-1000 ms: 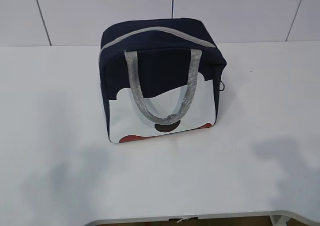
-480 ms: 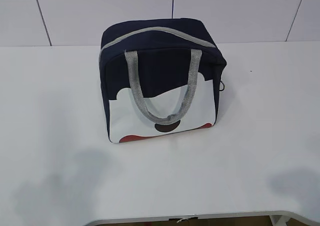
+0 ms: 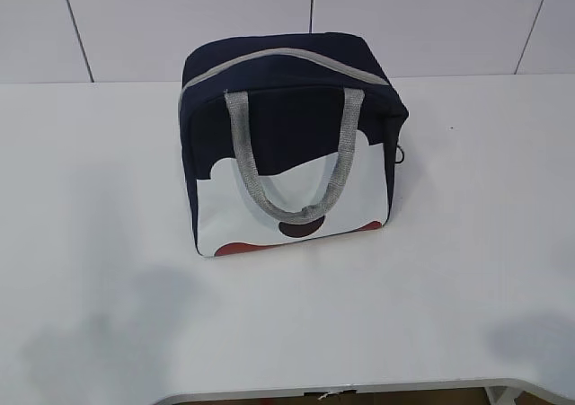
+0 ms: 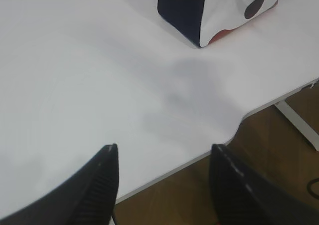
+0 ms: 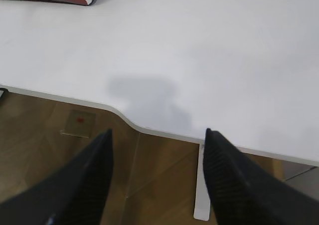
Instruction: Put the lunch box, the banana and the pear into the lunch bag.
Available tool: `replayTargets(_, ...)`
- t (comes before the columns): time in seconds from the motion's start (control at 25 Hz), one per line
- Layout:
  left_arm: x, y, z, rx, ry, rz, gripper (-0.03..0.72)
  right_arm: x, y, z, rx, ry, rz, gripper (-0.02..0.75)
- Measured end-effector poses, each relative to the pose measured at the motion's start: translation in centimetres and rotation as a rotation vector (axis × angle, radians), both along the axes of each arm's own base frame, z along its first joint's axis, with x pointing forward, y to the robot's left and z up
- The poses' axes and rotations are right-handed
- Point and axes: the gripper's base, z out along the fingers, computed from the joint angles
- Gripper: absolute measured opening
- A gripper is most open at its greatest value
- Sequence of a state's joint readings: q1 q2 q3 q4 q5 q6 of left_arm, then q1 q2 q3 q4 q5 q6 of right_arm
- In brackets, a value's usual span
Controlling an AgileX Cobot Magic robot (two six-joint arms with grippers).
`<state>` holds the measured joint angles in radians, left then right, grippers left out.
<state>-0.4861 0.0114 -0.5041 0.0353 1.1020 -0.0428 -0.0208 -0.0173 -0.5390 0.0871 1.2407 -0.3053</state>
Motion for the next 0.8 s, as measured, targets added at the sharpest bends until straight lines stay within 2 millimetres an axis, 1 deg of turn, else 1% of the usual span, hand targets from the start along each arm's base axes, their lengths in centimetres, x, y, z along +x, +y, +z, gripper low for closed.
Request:
replayTargets(0.2,0.0,0.0,0.0,0.0,0.0,0.0,0.414,0.69,-0.31,-0.4,-0.045,-0.031,-0.01,0.476)
replayTargets(0.8,0.05,0.1,0.0,0.01,-0.005,0.008,0.414,0.82,-0.51,-0.39,-0.034,-0.042,-0.044,0.476)
